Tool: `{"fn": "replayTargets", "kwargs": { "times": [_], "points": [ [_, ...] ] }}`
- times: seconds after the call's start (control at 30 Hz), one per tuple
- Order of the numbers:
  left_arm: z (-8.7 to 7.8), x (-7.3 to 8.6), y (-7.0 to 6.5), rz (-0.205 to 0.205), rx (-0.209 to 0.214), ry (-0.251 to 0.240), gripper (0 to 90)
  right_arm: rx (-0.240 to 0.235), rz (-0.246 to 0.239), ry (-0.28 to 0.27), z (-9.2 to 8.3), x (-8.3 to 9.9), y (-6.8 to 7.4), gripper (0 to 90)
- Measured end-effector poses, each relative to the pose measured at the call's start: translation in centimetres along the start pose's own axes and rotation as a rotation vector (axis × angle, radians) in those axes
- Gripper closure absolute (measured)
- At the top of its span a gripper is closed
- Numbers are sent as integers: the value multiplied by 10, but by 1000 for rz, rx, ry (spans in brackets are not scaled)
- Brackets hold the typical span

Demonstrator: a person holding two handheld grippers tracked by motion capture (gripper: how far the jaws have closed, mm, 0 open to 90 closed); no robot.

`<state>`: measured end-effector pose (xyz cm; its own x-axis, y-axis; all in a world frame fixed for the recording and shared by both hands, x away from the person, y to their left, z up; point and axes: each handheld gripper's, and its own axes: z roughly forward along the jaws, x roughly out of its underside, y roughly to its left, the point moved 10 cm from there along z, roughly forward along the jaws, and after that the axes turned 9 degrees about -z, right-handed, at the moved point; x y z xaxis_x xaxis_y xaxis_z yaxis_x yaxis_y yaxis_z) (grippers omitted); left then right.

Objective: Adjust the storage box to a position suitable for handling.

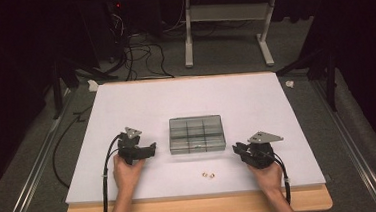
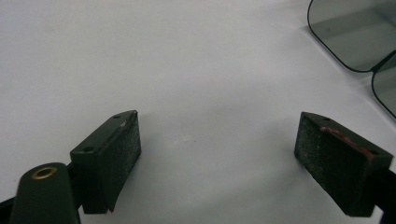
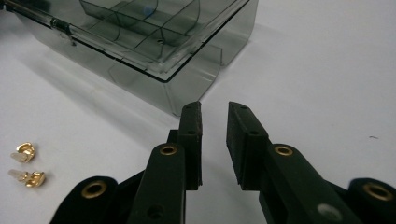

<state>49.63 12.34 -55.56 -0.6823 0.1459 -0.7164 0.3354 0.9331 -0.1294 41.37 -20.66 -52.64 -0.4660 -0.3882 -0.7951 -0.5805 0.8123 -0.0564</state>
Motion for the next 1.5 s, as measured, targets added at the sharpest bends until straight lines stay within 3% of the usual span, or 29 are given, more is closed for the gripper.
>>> {"fn": "replayTargets", "kwargs": {
  "times": [0.67,1.07,1.5],
  "points": [
    [0,0,0,-1,0,0,148,-49,-13,-6,6,-2,23,900],
    [0,0,0,-1,0,0,148,-56,-12,-21,8,-8,29,900],
    [0,0,0,0,-2,-2,148,-33,-10,-32,9,-14,27,900]
  ]
}}
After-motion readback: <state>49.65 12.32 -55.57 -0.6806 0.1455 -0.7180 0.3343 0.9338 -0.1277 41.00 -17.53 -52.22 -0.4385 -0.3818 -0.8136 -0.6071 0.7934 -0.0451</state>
